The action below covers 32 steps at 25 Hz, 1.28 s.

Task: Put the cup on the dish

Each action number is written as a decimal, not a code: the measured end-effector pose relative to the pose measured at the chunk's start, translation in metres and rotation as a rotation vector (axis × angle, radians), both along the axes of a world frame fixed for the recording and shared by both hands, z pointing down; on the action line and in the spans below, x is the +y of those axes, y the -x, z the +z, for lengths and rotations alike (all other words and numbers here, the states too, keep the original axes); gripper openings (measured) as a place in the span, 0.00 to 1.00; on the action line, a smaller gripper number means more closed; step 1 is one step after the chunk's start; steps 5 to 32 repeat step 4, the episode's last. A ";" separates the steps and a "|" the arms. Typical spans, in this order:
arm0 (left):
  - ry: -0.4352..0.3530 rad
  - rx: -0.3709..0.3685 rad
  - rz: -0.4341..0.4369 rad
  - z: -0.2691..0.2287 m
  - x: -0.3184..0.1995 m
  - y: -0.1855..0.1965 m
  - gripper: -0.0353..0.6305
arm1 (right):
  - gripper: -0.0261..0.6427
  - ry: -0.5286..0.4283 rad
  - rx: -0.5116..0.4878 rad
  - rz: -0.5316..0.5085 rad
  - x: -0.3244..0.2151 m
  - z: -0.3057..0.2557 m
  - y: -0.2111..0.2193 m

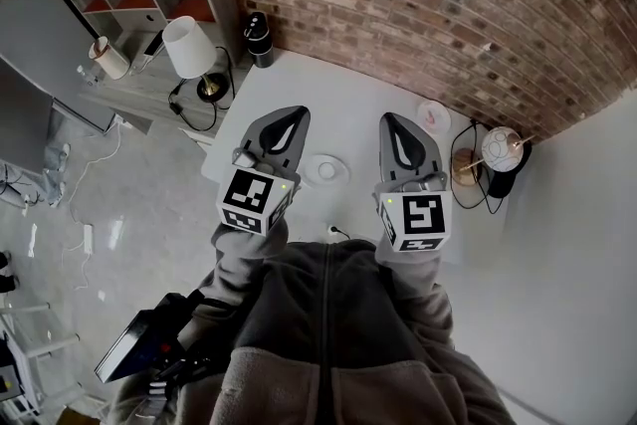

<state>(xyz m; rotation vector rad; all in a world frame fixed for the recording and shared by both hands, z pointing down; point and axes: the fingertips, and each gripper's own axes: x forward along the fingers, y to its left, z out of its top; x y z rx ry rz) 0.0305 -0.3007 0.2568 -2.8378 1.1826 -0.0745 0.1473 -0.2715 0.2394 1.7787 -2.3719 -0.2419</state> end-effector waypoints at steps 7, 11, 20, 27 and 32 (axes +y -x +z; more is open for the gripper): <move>0.013 -0.003 0.006 0.003 -0.008 -0.007 0.06 | 0.04 0.007 0.001 0.001 -0.007 0.003 -0.006; 0.013 -0.003 0.006 0.003 -0.008 -0.007 0.06 | 0.04 0.007 0.001 0.001 -0.007 0.003 -0.006; 0.013 -0.003 0.006 0.003 -0.008 -0.007 0.06 | 0.04 0.007 0.001 0.001 -0.007 0.003 -0.006; 0.013 -0.003 0.006 0.003 -0.008 -0.007 0.06 | 0.04 0.007 0.001 0.001 -0.007 0.003 -0.006; 0.013 -0.003 0.006 0.003 -0.008 -0.007 0.06 | 0.04 0.007 0.001 0.001 -0.007 0.003 -0.006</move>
